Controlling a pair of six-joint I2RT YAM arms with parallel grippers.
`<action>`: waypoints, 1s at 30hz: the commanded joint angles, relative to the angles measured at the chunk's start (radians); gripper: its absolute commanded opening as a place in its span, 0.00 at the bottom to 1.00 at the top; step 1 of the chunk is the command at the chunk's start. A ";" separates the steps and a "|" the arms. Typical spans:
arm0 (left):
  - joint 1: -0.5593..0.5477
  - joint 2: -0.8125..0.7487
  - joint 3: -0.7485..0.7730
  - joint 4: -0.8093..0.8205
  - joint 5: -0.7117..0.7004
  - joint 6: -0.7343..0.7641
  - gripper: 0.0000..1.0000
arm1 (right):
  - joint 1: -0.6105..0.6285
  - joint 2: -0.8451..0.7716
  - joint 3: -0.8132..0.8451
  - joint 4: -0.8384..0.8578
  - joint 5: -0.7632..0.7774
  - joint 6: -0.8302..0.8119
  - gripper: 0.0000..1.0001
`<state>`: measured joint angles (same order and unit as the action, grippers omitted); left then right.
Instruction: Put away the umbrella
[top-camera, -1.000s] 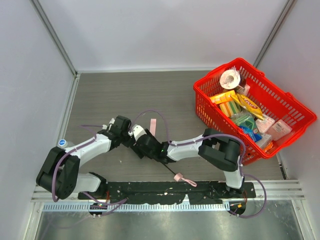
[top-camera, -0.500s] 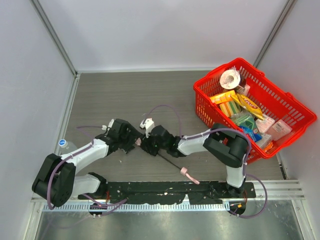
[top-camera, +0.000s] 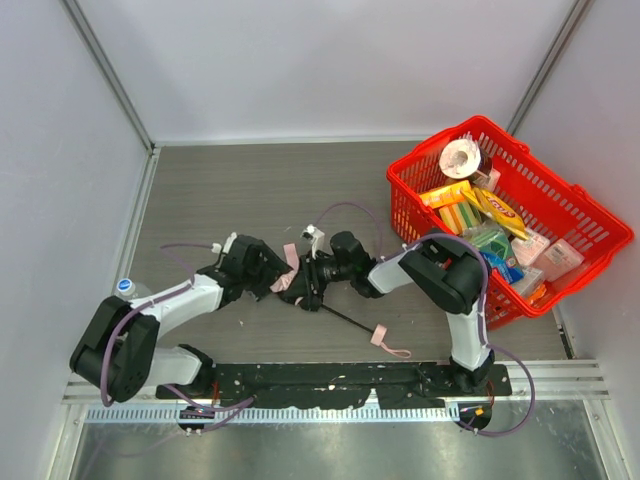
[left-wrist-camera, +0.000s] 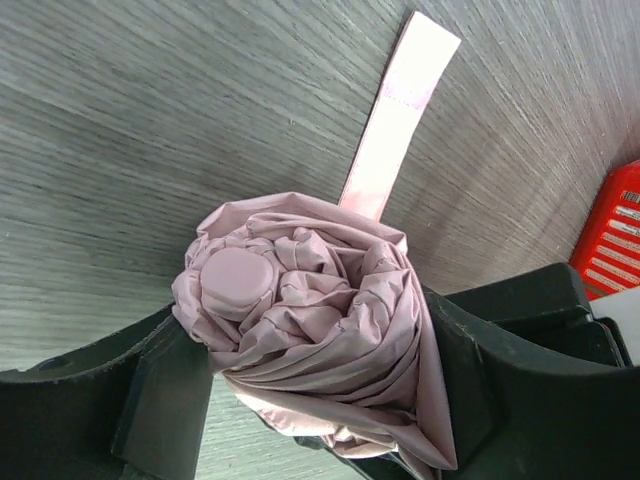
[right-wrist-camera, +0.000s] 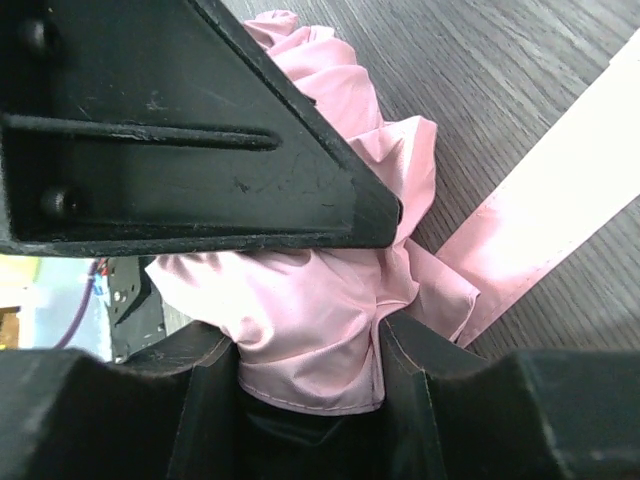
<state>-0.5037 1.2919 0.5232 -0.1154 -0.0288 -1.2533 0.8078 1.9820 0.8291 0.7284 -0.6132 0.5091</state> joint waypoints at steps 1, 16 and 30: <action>-0.009 0.072 -0.051 -0.073 -0.054 0.037 0.67 | -0.019 0.035 0.051 0.200 -0.151 0.131 0.01; -0.009 0.087 -0.052 -0.062 -0.048 0.025 0.00 | -0.001 -0.095 0.114 -0.295 0.201 -0.119 0.42; 0.004 0.141 0.000 -0.205 -0.003 -0.080 0.00 | 0.366 -0.127 0.258 -0.666 0.963 -0.501 0.77</action>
<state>-0.4995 1.3609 0.5404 -0.0761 -0.0441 -1.3331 1.1027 1.8210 1.0435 0.0925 0.1238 0.1173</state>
